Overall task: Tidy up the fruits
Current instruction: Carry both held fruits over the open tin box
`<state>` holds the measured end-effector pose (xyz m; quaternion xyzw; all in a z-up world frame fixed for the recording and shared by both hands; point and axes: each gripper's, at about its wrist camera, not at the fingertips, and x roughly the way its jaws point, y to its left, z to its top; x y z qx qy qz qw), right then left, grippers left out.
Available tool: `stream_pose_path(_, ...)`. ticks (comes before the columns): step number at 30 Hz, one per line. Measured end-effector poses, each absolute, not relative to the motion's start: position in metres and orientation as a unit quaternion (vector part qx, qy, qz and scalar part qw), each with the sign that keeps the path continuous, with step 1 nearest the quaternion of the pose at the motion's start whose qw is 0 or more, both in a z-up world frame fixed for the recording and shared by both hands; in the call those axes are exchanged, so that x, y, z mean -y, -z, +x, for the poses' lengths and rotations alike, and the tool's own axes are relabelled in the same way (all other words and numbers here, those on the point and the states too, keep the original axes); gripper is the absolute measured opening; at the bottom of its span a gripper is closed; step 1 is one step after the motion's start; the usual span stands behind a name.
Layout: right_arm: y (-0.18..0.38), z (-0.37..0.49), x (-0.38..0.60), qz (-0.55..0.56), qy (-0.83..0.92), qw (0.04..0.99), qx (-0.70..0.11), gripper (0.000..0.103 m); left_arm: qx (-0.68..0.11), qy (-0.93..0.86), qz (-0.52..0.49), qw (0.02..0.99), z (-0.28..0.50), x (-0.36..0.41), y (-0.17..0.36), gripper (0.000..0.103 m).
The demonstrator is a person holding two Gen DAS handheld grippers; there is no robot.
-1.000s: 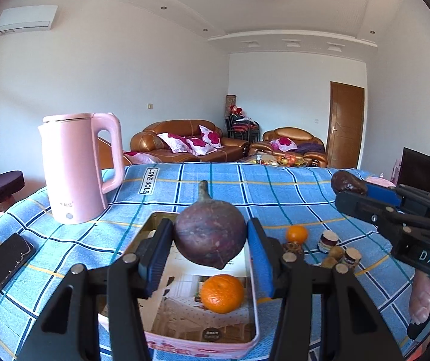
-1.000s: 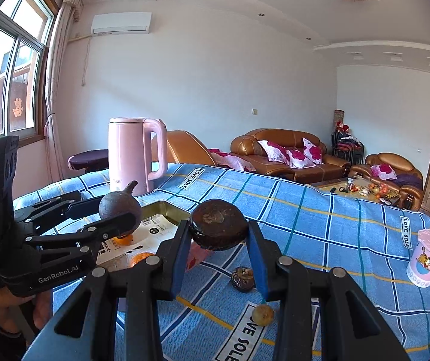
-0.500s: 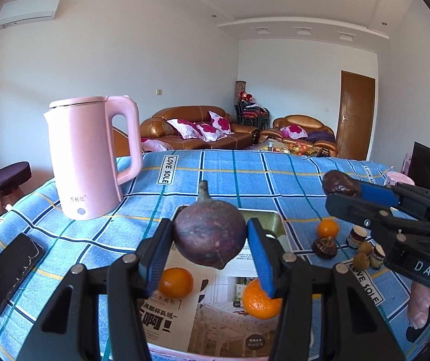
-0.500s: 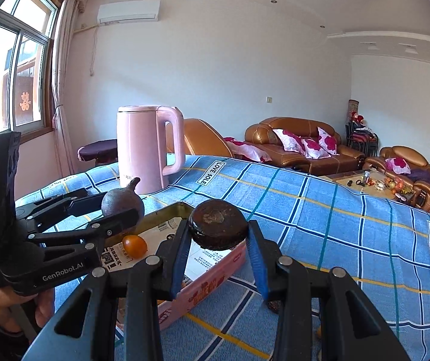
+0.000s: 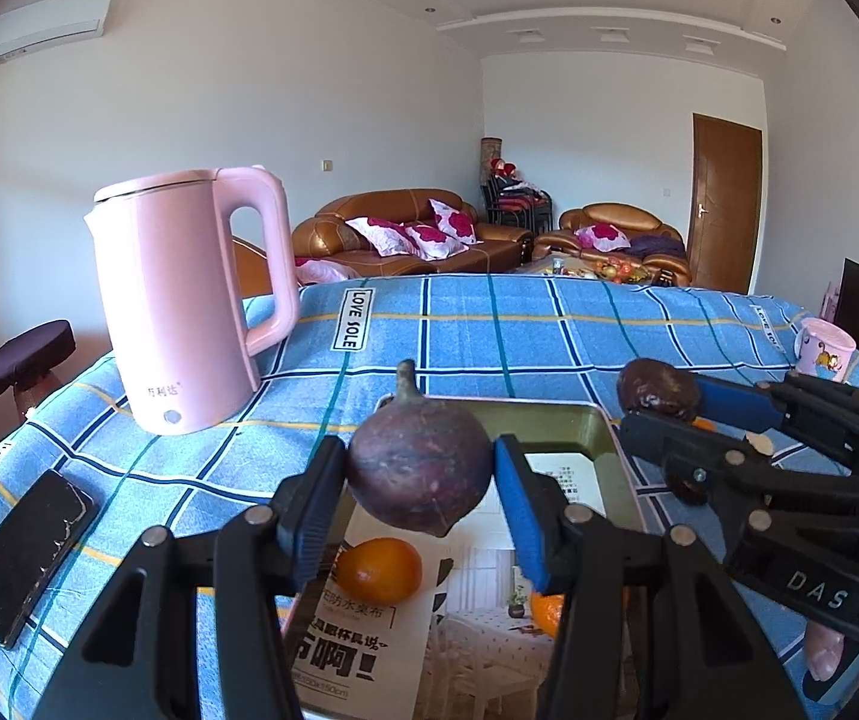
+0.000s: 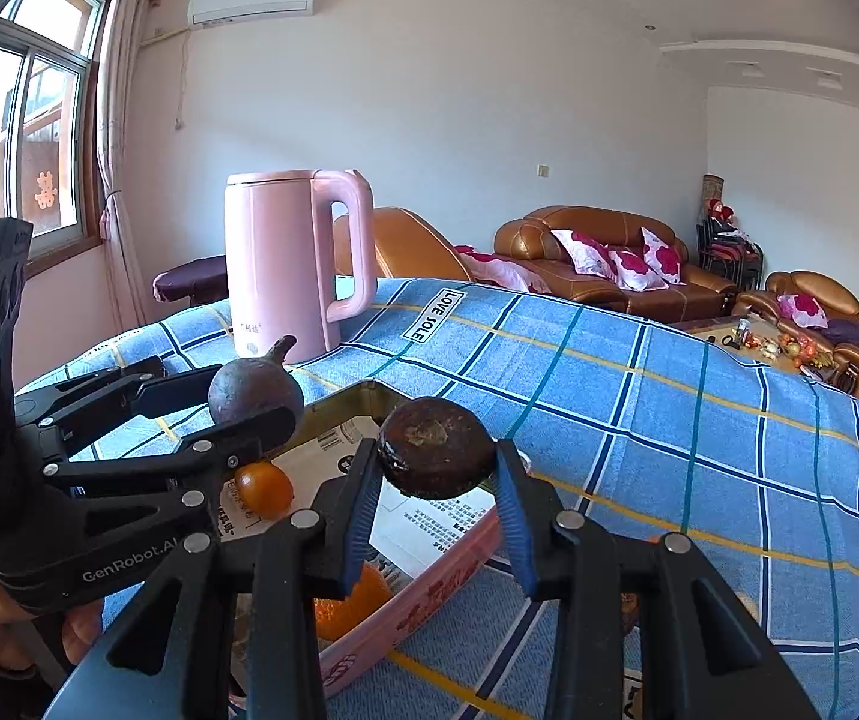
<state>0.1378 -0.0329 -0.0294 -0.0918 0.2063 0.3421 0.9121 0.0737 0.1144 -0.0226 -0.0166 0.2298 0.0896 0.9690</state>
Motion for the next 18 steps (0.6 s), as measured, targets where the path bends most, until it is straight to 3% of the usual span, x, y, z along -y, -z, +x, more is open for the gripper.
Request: stream_pose_path(18, 0.050, 0.156, 0.010, -0.103, -0.332, 0.904, -0.249, 0.040, -0.286, -0.094, 0.000, 0.954, 0.097, -0.120, 0.038, 0.052)
